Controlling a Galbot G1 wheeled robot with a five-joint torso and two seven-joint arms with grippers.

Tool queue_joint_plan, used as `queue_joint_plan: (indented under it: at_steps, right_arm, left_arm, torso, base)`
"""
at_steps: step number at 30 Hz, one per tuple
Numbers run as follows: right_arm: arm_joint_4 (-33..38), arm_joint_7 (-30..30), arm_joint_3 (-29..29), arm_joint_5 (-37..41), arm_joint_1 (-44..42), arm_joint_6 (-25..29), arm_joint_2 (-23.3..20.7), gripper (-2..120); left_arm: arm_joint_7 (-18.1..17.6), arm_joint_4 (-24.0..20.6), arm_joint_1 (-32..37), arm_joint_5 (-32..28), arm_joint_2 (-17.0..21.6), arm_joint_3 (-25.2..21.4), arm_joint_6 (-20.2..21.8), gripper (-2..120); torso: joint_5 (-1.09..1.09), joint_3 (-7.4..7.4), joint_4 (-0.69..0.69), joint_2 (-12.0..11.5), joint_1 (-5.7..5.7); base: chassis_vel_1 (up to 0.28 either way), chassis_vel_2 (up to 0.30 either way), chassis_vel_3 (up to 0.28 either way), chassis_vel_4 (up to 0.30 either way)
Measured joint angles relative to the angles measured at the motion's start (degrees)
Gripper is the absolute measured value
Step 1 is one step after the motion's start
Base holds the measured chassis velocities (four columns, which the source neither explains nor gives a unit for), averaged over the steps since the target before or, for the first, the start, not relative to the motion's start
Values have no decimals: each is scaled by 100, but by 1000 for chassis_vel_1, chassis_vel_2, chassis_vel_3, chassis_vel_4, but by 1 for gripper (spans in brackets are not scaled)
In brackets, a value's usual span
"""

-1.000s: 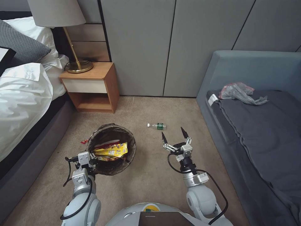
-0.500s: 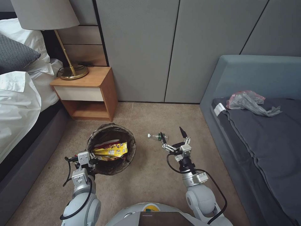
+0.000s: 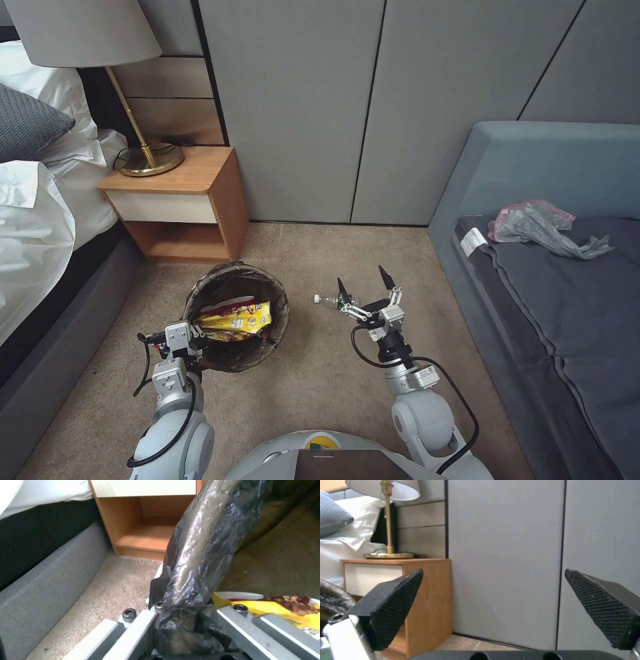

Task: Pick up the trash bin, then pick up the garbage from the floor and place it into the trash bin.

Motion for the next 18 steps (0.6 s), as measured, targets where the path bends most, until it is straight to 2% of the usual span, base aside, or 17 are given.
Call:
queue_joint_plan:
  at_steps: [18]
  right_arm:
    - [-73,-74,6,-19,143,5,-72,100]
  left_arm:
    - [1,-9,-11,-1,22,5,1,0]
  torso:
    - [0,0,0,0,0]
  base:
    - [0,0,0,0]
